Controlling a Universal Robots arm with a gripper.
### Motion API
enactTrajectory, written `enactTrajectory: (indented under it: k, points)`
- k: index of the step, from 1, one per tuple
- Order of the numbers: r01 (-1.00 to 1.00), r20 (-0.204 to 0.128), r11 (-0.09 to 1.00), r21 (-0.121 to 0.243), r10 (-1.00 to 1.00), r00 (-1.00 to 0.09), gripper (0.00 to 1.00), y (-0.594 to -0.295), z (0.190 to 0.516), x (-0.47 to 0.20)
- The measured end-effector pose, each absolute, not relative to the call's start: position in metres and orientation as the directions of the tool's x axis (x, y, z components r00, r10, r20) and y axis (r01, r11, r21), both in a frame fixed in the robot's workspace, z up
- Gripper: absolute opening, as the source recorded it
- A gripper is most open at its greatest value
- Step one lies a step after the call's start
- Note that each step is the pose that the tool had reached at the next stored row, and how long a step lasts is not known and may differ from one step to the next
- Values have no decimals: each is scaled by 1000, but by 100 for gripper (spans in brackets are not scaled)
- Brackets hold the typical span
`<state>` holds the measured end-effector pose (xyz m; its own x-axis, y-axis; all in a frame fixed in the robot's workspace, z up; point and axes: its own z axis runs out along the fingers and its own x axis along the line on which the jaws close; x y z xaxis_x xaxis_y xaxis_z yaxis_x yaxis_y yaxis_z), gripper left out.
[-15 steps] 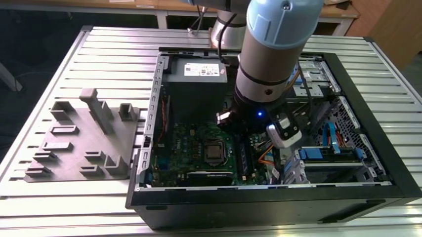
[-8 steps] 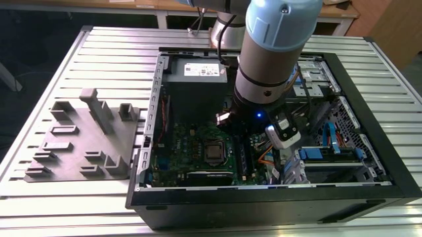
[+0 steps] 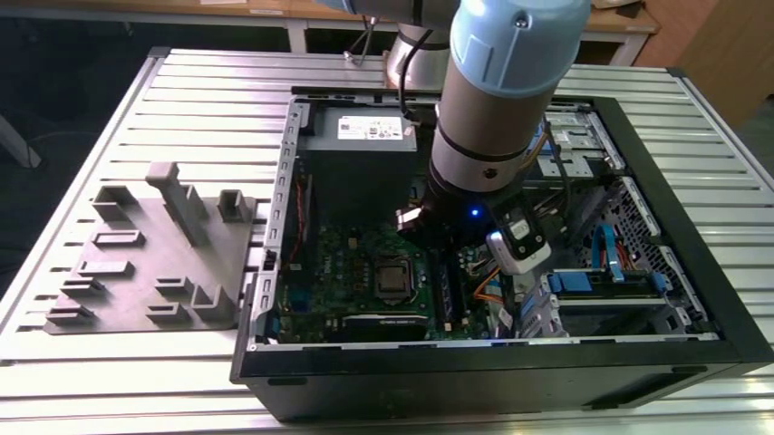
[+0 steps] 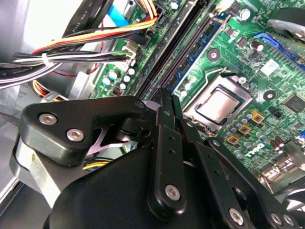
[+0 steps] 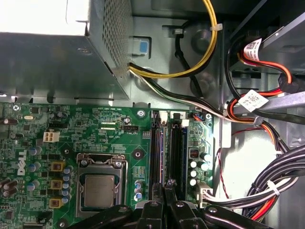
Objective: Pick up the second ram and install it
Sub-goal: 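Insert the second ram into the second slot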
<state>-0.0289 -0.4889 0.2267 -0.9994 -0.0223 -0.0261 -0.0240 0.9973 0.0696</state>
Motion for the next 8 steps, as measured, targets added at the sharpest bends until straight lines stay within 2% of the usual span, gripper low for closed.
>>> enactTrajectory:
  k: [8]
  points:
    - [-24, -26, 997, 70, -22, -999, 10, -489, 226, -29]
